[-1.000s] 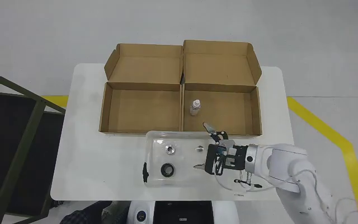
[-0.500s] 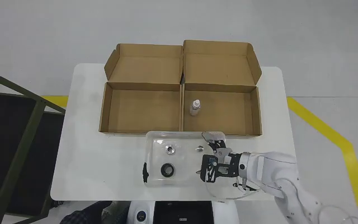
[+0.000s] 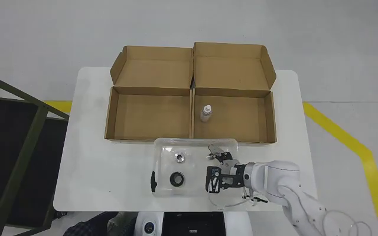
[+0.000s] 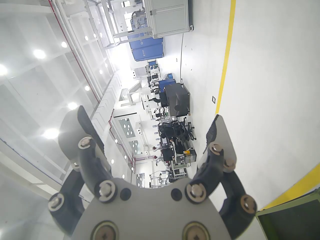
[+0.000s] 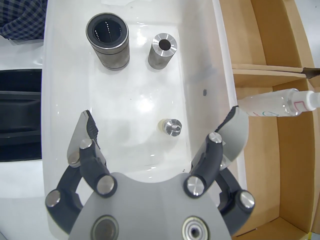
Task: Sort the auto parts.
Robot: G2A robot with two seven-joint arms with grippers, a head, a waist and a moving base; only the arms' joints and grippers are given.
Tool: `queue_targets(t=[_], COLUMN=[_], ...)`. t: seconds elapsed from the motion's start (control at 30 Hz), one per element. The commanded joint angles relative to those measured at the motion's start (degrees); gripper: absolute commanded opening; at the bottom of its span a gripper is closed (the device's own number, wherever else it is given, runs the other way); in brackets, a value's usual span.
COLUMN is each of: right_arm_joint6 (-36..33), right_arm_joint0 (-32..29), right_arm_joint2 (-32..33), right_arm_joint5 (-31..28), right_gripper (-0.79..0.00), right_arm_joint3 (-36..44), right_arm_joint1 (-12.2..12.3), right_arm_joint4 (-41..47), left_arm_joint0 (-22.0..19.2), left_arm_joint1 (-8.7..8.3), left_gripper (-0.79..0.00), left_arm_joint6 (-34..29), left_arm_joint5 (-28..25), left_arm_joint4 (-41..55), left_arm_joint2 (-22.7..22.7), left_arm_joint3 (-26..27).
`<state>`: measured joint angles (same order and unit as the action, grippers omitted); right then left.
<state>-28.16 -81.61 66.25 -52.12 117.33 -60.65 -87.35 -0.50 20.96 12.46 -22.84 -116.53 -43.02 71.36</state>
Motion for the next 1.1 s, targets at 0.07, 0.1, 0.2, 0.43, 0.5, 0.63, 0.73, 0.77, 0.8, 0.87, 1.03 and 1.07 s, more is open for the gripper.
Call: queue_targets(t=[0.07, 0.1, 0.2, 0.43, 0.5, 0.63, 0.73, 0.77, 0.8, 0.87, 1.03, 1.07], right_arm_joint6=[-1.5, -1.8, -2.7, -4.3, -4.3, -4.6, -4.7, -4.7, -4.8, -5.0, -5.6, -5.6], right_arm_joint0=[1.0, 1.3, 2.1, 3.7, 4.0, 4.6, 5.2, 5.4, 5.7, 6.1, 7.2, 7.3], right_arm_joint2=[-0.8, -1.0, -1.7, -2.8, -3.0, -3.4, -3.8, -4.0, -4.1, -4.3, -5.0, -5.2], right_arm_joint5=[0.4, 0.5, 0.9, 2.8, 3.0, 3.4, 3.7, 3.9, 4.1, 4.4, 4.9, 4.9], right_gripper=[-0.372, -0.413, -0.416, -0.406, -0.413, -0.416, -0.419, -0.419, -0.419, -0.422, -0.440, -0.446], right_arm_joint3=[-1.2, -1.6, -2.6, -3.6, -3.9, -4.7, -5.3, -5.5, -5.7, -6.1, -7.5, -7.8], right_arm_joint1=[0.0, -0.1, -0.1, -0.3, -0.3, -0.3, -0.3, -0.3, -0.4, -0.4, -0.5, -0.5], right_arm_joint4=[0.3, 0.5, 0.8, 0.4, 0.7, 0.7, 0.7, 0.8, 0.7, 0.6, 0.4, 0.4], left_arm_joint0=[0.0, 0.0, 0.0, 0.0, 0.0, 0.0, 0.0, 0.0, 0.0, 0.0, 0.0, 0.0], left_arm_joint1=[0.00, 0.00, 0.00, 0.00, 0.00, 0.00, 0.00, 0.00, 0.00, 0.00, 0.00, 0.00], left_gripper=[0.000, 0.000, 0.000, 0.000, 0.000, 0.000, 0.000, 0.000, 0.000, 0.000, 0.000, 0.000], left_arm_joint6=[0.0, 0.0, 0.0, 0.0, 0.0, 0.0, 0.0, 0.0, 0.0, 0.0, 0.0, 0.0], left_arm_joint5=[0.0, 0.0, 0.0, 0.0, 0.0, 0.0, 0.0, 0.0, 0.0, 0.0, 0.0, 0.0], left_arm_joint4=[0.0, 0.0, 0.0, 0.0, 0.0, 0.0, 0.0, 0.0, 0.0, 0.0, 0.0, 0.0], left_arm_joint2=[0.0, 0.0, 0.0, 0.0, 0.0, 0.0, 0.0, 0.0, 0.0, 0.0, 0.0, 0.0], left_arm_joint3=[0.0, 0.0, 0.0, 0.0, 0.0, 0.0, 0.0, 0.0, 0.0, 0.0, 0.0, 0.0])
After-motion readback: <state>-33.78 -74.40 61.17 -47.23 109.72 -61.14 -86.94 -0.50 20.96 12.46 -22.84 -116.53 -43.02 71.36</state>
